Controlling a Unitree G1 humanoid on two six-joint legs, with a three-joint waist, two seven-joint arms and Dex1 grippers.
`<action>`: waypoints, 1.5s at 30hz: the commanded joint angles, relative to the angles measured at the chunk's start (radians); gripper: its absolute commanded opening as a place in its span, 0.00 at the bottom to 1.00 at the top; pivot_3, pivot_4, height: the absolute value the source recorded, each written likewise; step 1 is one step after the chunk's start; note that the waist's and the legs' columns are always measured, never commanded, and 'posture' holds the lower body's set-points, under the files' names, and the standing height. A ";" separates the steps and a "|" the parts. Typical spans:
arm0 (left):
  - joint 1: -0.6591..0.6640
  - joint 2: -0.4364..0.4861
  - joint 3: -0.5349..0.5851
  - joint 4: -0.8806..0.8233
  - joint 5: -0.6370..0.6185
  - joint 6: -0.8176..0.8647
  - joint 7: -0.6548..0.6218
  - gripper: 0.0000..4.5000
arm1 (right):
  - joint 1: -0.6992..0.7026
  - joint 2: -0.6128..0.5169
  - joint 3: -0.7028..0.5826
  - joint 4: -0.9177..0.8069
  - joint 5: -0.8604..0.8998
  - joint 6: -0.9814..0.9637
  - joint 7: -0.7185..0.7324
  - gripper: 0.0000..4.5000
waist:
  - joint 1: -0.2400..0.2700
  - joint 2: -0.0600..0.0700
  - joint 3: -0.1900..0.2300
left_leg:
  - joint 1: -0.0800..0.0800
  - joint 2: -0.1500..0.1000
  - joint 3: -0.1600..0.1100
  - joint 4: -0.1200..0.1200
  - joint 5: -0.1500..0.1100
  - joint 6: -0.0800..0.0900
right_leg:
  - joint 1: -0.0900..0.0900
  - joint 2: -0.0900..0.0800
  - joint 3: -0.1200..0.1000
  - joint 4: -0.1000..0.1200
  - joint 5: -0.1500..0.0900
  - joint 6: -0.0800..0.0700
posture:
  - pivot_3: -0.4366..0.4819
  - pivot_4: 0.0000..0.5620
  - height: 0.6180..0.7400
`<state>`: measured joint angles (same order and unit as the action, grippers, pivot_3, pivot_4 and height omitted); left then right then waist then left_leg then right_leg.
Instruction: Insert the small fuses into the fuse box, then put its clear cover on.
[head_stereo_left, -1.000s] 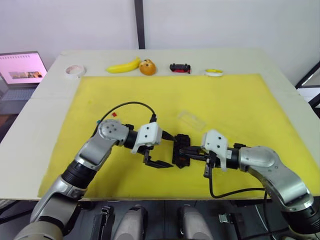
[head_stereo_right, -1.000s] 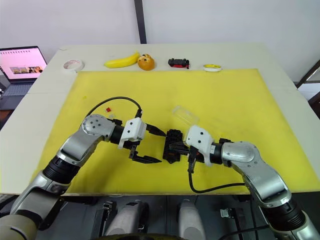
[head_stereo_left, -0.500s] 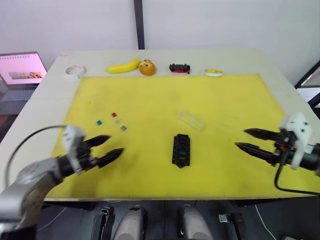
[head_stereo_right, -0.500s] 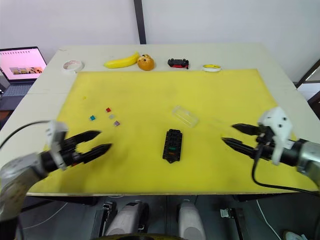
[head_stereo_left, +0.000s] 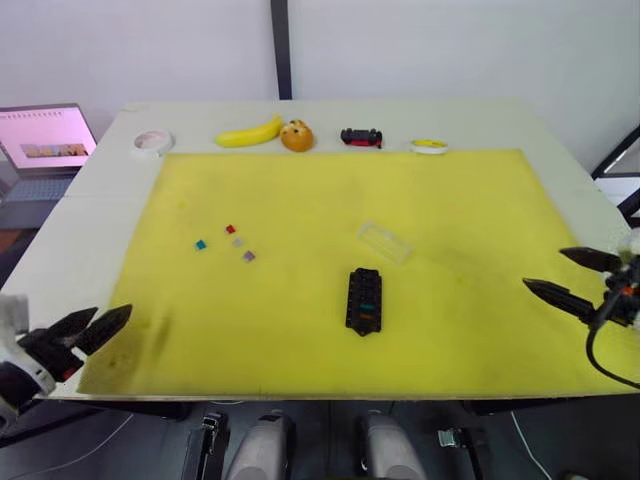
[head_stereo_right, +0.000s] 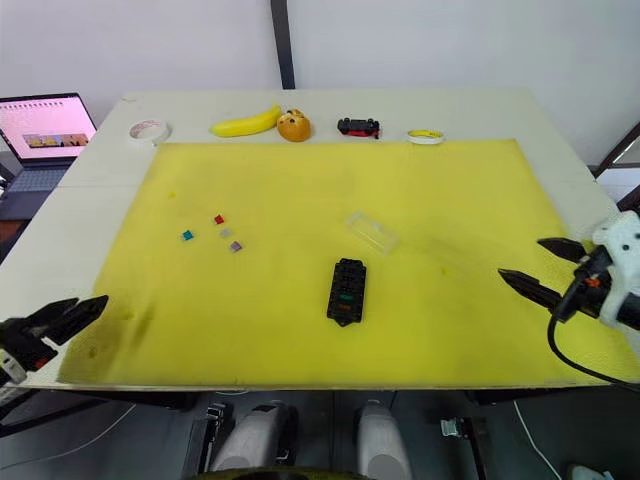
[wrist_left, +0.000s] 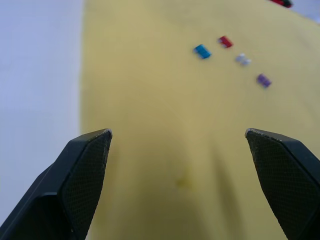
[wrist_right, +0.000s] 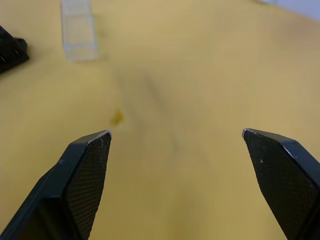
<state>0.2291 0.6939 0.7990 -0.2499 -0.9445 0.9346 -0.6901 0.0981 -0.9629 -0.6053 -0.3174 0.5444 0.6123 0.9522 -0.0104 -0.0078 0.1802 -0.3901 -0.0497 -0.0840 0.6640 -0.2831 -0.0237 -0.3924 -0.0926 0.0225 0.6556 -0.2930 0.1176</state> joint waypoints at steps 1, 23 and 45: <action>-0.104 0.078 -0.036 0.111 -0.095 0.118 -0.034 1.00 | -0.071 0.012 0.062 -0.146 0.098 0.069 -0.045 0.99 | 0.000 0.000 0.000 | -0.001 0.000 0.000 0.000 0.000 0.000 | -0.001 0.000 0.000 0.000 0.000 0.000 | 0.48 0.27 1.00; -1.038 0.180 -0.493 1.142 0.188 0.339 -0.256 1.00 | -0.468 0.260 0.604 -0.372 0.224 0.186 -0.282 0.99 | -0.005 -0.005 0.000 | -0.013 -0.004 0.001 0.001 0.002 -0.004 | -0.020 0.002 0.000 0.010 0.000 0.001 | 0.48 0.27 1.00; -1.096 0.052 -0.576 1.312 0.422 0.196 -0.384 1.00 | -0.467 0.243 0.609 -0.379 0.199 0.188 -0.288 0.99 | 0.002 -0.004 -0.002 | -0.012 -0.005 -0.001 0.002 0.003 -0.004 | -0.018 0.001 -0.001 0.013 0.000 0.001 | 0.48 0.27 1.00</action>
<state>-0.8734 0.7776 0.2555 1.0591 -0.5521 1.1269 -1.0686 -0.3579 -0.7168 0.0256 -0.6645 0.7413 0.8168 0.6656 -0.0080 -0.0123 0.1787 -0.4019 -0.0550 -0.0850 0.6664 -0.2804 -0.0274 -0.4097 -0.0915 0.0215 0.6682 -0.2926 0.1183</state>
